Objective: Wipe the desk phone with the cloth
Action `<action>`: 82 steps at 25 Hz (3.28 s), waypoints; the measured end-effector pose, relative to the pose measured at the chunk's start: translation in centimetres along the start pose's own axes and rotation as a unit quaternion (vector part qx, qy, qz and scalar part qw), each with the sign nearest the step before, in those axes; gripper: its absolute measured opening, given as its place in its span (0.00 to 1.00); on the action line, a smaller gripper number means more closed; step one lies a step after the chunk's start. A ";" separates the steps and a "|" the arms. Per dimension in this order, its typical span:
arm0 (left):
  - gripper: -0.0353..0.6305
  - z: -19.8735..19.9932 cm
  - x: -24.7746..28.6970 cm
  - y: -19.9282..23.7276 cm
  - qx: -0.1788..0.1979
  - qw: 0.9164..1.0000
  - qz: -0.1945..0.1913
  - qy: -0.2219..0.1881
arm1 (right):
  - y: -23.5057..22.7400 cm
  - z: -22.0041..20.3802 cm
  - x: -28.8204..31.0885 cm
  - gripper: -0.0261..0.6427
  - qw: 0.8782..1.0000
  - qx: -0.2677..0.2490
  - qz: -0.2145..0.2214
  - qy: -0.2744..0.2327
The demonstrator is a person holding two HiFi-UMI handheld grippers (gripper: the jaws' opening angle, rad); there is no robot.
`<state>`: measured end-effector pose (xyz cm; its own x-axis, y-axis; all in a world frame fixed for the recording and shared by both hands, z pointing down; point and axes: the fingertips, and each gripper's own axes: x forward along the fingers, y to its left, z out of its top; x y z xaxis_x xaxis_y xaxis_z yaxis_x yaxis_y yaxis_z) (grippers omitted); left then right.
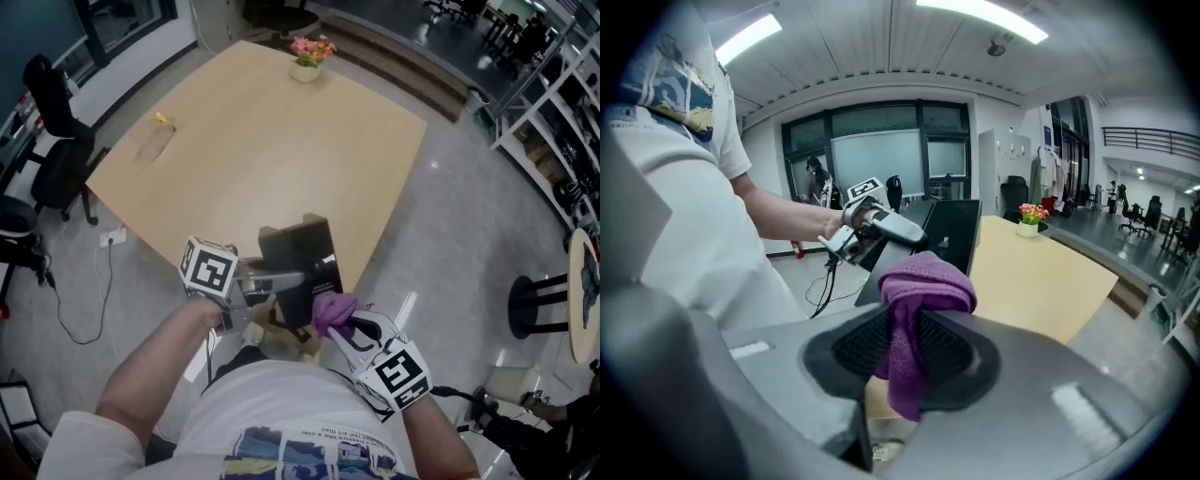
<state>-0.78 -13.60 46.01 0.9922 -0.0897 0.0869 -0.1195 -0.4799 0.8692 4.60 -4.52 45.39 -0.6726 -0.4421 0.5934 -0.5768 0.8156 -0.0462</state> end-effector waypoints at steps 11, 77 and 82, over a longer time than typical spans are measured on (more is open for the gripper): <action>0.32 0.2 -0.4 -0.7 0.032 0.999 -0.001 0.027 | -3.7 2.3 -5.0 0.18 0.999 0.010 -0.032 -0.043; 0.32 -5.5 2.2 -6.9 0.102 0.979 -0.093 0.149 | -13.7 8.1 3.2 0.18 0.992 0.027 0.119 -0.032; 0.32 -5.6 2.5 -6.9 0.101 0.978 -0.096 0.152 | -14.2 11.3 0.6 0.18 0.990 0.027 0.110 -0.083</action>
<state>2.70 -5.58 42.98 0.9582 0.2680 0.1001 0.0952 -0.6286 0.7719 7.13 -20.54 37.36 -0.8496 -0.3142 0.4236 -0.4279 0.8802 -0.2053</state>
